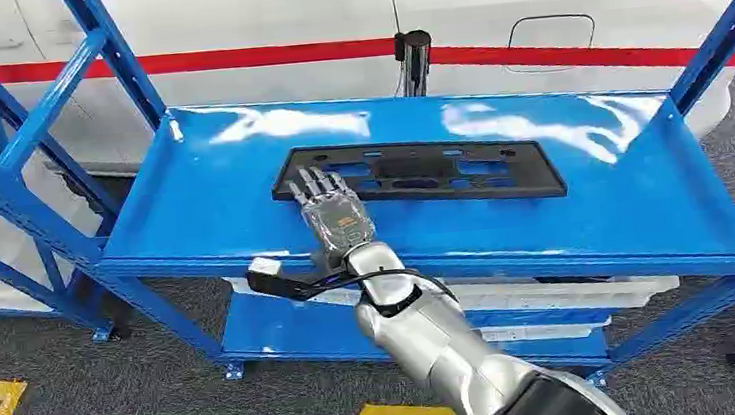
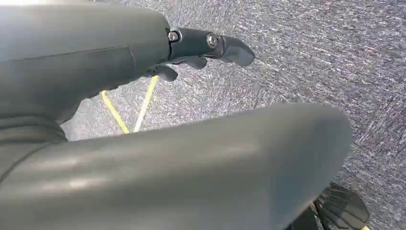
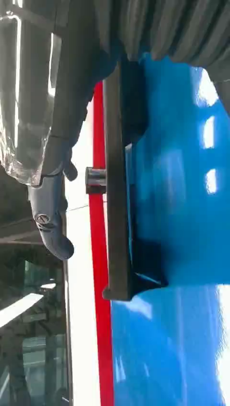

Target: Take the parts from the cabinet and place them on the table.

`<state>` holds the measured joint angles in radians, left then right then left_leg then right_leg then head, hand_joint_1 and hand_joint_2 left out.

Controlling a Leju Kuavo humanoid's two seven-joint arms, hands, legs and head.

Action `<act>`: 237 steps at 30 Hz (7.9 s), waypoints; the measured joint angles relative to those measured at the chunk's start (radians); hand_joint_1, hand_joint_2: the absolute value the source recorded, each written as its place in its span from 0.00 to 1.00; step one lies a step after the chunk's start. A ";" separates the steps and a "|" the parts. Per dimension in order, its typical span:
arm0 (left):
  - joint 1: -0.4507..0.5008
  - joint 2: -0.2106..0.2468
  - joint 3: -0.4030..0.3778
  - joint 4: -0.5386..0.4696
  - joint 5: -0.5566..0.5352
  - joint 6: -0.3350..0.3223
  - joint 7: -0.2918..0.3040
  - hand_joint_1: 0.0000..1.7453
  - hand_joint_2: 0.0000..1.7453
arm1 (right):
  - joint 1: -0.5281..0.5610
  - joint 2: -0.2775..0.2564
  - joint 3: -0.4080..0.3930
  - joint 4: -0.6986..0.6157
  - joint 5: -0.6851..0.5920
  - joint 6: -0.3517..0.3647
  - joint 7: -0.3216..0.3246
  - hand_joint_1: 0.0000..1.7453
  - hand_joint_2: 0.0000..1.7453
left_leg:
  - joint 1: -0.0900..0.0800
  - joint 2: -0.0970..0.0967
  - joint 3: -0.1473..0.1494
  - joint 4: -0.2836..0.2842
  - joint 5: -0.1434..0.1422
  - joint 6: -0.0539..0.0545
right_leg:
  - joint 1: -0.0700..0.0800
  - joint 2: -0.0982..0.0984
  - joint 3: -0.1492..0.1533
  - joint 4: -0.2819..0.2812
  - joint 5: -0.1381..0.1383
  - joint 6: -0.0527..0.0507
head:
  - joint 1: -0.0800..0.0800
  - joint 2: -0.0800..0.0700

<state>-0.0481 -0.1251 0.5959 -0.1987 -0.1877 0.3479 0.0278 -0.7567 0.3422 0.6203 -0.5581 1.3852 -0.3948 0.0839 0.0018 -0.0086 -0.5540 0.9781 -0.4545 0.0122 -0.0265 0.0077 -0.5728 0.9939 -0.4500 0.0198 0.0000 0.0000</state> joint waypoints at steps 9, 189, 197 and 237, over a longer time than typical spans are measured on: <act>0.001 0.002 0.003 -0.001 -0.055 -0.026 -0.011 0.00 0.00 | 0.015 -0.040 -0.074 -0.011 0.088 -0.033 0.046 0.00 1.00 | 0.000 0.000 0.001 0.000 0.000 0.000 | 0.000 0.000 0.000 0.000 0.000 0.000 | 0.000 0.000; -0.051 -0.029 0.146 -0.009 -0.325 -0.254 -0.398 0.00 1.00 | 0.465 -0.393 -0.377 -1.016 -0.950 0.033 -0.459 1.00 1.00 | 0.024 -0.002 -0.026 0.057 -0.046 -0.007 | -0.019 0.002 0.011 0.007 -0.001 -0.007 | -0.003 0.000; -0.053 -0.028 0.145 -0.009 -0.325 -0.255 -0.398 0.00 1.00 | 0.463 -0.390 -0.379 -1.013 -0.950 0.033 -0.460 1.00 1.00 | 0.019 0.002 0.040 0.092 -0.087 0.018 | 0.000 -0.004 -0.039 0.009 0.040 -0.013 | -0.006 0.000; -0.057 -0.028 0.145 -0.009 -0.325 -0.254 -0.398 0.00 1.00 | 0.492 -0.394 -0.384 -0.987 -0.944 0.034 -0.455 1.00 1.00 | 0.010 0.007 0.018 -0.003 -0.014 0.050 | -0.003 -0.010 -0.106 0.170 -0.073 0.005 | 0.005 0.000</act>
<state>-0.1055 -0.1534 0.7412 -0.2075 -0.5127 0.0935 -0.3704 -0.2652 -0.0515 0.2361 -1.5454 0.4414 -0.3605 -0.3708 0.0116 -0.0016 -0.5364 0.9755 -0.4682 0.0627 -0.0295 -0.0023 -0.6785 1.1637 -0.5231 0.0252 0.0053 0.0000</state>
